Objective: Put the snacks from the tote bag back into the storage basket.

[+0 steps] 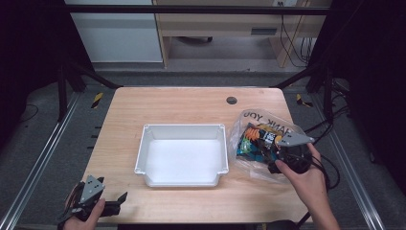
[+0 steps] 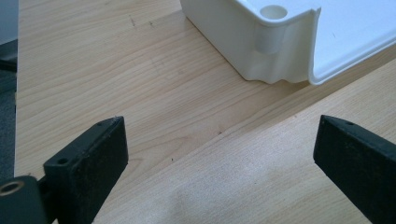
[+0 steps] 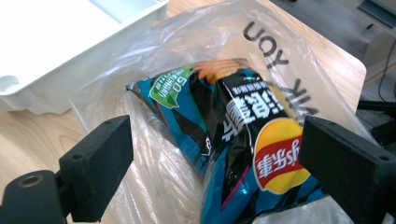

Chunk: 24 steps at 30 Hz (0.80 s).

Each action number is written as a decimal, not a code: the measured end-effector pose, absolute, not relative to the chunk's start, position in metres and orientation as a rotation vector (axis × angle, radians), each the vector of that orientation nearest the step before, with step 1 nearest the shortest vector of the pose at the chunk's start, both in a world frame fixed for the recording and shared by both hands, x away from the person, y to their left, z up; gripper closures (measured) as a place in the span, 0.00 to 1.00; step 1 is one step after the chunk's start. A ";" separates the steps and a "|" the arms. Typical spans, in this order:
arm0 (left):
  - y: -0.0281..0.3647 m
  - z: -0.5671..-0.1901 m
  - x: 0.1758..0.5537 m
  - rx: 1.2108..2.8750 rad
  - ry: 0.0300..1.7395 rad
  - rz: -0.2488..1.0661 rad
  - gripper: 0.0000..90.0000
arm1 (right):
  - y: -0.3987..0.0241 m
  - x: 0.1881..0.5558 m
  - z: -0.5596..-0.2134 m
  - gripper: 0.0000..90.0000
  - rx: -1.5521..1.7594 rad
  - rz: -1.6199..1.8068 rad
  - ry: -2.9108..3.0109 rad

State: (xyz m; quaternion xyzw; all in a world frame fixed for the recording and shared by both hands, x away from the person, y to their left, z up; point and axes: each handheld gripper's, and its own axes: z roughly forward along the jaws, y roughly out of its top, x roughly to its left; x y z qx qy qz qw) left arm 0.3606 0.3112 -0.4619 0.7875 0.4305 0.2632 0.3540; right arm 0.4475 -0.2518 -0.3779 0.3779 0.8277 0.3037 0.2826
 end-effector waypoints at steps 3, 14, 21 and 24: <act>0.311 -0.461 0.361 2.021 1.113 0.675 0.03 | -0.252 0.452 -0.369 0.12 0.981 0.794 2.248; 0.315 -0.460 0.361 2.001 1.129 0.663 0.03 | -0.265 0.484 -0.350 0.11 0.983 0.732 2.334; 0.313 -0.459 0.362 2.005 1.117 0.646 0.03 | -0.270 0.503 -0.349 0.12 0.989 0.676 2.380; 0.312 -0.460 0.362 2.005 1.120 0.643 0.03 | -0.272 0.510 -0.347 0.12 0.975 0.659 2.400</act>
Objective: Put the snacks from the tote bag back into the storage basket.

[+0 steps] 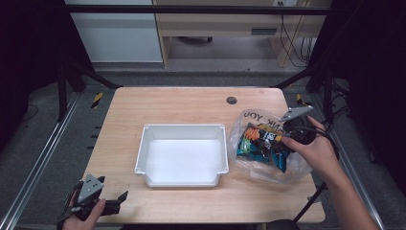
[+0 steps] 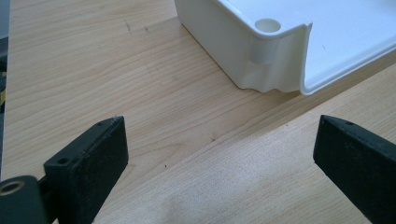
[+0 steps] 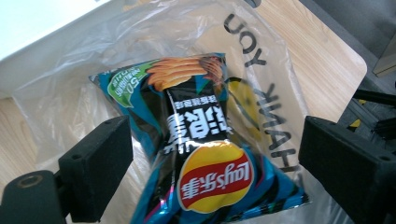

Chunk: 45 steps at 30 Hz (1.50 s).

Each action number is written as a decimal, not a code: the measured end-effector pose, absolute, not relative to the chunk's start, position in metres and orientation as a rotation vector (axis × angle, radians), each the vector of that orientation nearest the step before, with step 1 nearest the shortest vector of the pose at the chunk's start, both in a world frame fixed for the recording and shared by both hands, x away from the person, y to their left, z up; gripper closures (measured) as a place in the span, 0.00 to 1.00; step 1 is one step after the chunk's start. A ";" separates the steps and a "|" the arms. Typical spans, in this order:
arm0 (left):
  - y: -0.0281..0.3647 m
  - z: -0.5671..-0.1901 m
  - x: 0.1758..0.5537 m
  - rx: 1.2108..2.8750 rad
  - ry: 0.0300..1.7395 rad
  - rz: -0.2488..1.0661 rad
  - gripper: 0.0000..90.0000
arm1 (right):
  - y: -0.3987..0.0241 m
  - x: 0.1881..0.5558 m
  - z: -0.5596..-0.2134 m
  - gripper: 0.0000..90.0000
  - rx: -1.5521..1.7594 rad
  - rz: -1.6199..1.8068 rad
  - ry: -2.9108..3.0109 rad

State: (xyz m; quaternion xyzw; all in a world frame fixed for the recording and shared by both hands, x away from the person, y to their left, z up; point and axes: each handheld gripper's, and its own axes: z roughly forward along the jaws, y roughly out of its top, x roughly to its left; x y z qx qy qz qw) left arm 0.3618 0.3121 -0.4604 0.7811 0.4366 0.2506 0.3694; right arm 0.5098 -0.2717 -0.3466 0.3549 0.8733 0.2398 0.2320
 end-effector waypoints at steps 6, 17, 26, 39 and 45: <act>0.317 -0.460 0.359 1.996 1.140 0.655 0.03 | -0.269 0.521 -0.342 0.13 0.938 0.629 2.419; 0.316 -0.459 0.360 1.995 1.138 0.671 0.03 | -0.251 0.531 -0.354 0.07 0.876 0.492 2.580; 0.316 -0.459 0.361 1.999 1.129 0.663 0.03 | -0.246 0.547 -0.369 0.08 0.873 0.416 2.640; 0.312 -0.460 0.361 2.007 1.122 0.655 0.03 | -0.244 0.563 -0.392 0.07 0.894 0.368 2.685; 0.312 -0.461 0.362 2.018 1.120 0.647 0.03 | -0.242 0.566 -0.399 0.07 0.895 0.334 2.704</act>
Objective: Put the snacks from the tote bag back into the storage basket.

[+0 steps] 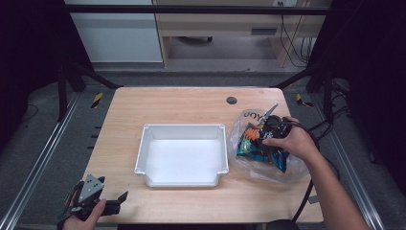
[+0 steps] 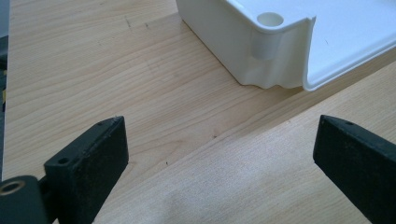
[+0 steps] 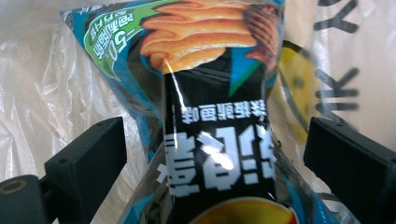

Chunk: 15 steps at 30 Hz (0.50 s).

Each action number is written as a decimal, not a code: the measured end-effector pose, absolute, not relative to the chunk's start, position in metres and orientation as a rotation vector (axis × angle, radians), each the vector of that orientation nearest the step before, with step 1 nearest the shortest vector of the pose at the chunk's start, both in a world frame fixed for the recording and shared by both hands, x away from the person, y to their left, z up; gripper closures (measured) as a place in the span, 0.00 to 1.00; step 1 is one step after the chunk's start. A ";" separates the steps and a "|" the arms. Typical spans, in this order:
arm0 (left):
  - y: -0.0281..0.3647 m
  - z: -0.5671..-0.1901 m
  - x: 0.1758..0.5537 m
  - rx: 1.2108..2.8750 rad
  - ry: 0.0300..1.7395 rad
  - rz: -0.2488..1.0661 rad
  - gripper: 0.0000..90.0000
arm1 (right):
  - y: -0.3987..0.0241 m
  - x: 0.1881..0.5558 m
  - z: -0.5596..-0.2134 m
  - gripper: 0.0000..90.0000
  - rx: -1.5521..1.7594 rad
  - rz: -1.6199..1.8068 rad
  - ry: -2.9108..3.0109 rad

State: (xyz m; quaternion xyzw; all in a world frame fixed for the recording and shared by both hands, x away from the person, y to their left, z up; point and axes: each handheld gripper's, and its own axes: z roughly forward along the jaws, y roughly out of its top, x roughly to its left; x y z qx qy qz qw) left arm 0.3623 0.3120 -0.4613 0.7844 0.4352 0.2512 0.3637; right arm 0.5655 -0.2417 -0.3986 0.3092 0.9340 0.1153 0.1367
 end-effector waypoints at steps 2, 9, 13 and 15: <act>0.312 -0.461 0.362 2.018 1.120 0.649 0.03 | -0.241 0.567 -0.401 0.08 0.891 0.327 2.705; 0.312 -0.461 0.362 2.024 1.117 0.650 0.03 | -0.244 0.570 -0.409 0.08 0.913 0.341 2.710; 0.311 -0.461 0.362 2.027 1.110 0.649 0.03 | -0.247 0.570 -0.414 0.08 0.905 0.336 2.719; 0.311 -0.462 0.361 2.026 1.116 0.646 0.03 | -0.249 0.571 -0.415 0.08 0.917 0.331 2.721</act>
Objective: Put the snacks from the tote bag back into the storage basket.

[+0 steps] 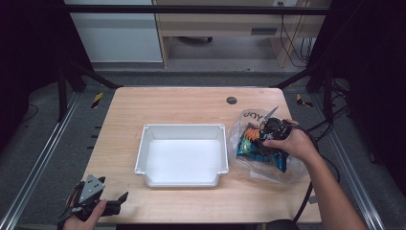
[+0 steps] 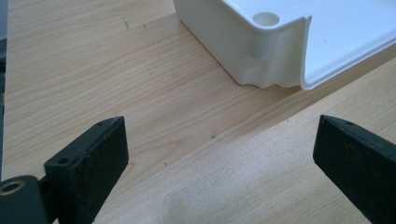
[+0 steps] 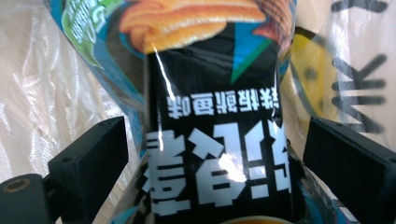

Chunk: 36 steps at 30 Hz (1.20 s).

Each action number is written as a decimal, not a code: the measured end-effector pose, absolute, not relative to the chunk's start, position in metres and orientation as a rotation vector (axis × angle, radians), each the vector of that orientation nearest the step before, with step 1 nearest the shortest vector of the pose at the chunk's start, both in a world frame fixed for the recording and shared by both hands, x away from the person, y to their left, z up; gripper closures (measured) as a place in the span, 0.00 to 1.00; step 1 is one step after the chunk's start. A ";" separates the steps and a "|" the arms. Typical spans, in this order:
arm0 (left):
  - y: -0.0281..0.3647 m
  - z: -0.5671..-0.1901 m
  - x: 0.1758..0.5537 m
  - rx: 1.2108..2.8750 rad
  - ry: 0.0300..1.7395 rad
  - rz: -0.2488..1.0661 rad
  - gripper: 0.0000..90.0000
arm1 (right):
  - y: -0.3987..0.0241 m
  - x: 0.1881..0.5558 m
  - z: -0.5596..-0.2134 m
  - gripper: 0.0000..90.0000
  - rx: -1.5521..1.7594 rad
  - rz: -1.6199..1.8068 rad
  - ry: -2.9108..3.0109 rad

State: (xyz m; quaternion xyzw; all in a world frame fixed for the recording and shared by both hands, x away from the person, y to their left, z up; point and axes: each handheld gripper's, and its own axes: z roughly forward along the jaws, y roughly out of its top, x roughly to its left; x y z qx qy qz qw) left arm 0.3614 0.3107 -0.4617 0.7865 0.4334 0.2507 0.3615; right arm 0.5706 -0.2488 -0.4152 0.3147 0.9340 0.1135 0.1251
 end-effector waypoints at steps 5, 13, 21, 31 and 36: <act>0.311 -0.461 0.362 2.032 1.116 0.642 0.03 | -0.250 0.572 -0.419 0.07 0.928 0.329 2.731; 0.311 -0.461 0.362 2.027 1.114 0.645 0.03 | -0.249 0.576 -0.424 0.07 0.936 0.301 2.744; 0.310 -0.462 0.362 2.037 1.106 0.645 0.03 | -0.252 0.578 -0.432 0.07 0.937 0.296 2.753; 0.310 -0.462 0.362 2.039 1.107 0.644 0.03 | -0.252 0.577 -0.440 0.04 0.946 0.285 2.769; 0.310 -0.462 0.362 2.041 1.104 0.644 0.03 | -0.252 0.576 -0.443 0.06 0.919 0.287 2.766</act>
